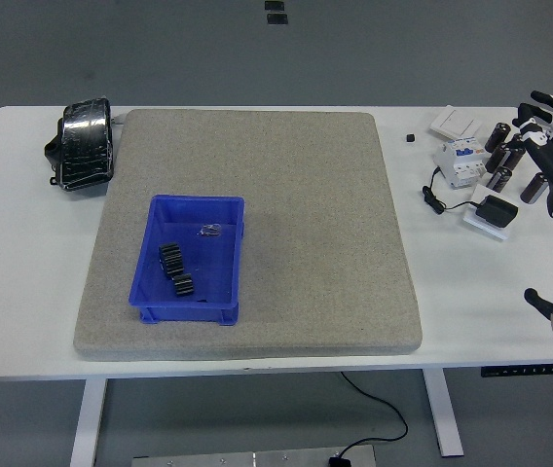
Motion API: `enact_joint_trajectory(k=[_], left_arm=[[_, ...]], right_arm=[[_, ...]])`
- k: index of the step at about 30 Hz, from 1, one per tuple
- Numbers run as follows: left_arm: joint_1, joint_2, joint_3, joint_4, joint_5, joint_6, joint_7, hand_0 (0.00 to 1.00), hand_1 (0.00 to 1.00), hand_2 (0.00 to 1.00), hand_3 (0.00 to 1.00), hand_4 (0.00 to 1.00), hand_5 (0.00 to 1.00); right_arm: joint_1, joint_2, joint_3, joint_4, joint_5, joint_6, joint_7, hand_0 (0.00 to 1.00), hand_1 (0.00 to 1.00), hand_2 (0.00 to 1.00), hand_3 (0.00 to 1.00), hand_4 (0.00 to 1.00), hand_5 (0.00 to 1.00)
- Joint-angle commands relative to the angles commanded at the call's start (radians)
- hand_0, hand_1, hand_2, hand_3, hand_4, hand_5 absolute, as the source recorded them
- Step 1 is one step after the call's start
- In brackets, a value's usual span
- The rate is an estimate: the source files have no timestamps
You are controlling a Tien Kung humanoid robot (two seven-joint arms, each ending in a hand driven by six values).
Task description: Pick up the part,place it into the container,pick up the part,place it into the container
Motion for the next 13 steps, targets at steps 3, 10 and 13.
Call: enact_joint_trajectory(k=[3,10,13], left_arm=[[-0.003,0.003,-0.002,-0.001,0.003,0.001,0.003,0.661,0.644,0.582,0.559,0.663,0.622],[-0.02,0.003,0.0,0.001,-0.003,0.001,-0.002,0.661,0.645,0.583,0.558,0.66,0.616],[-0.023,0.001,0.002,0.002,-0.008,0.002,-0.004,0.661,0.645,0.583,0.558,0.66,0.616]], right_arm=[[-0.001,0.005,0.013,0.006,-0.006,-0.002,0.0,0.456,0.63,0.679,0.684,0.722,0.33],[-0.006,0.005,0.05,0.021,-0.017,-0.008,-0.005,0.46,0.628,0.68,0.685,0.721,0.334],[-0.008,0.008,0.066,0.026,-0.021,-0.009,-0.005,0.46,0.628,0.68,0.685,0.721,0.334]])
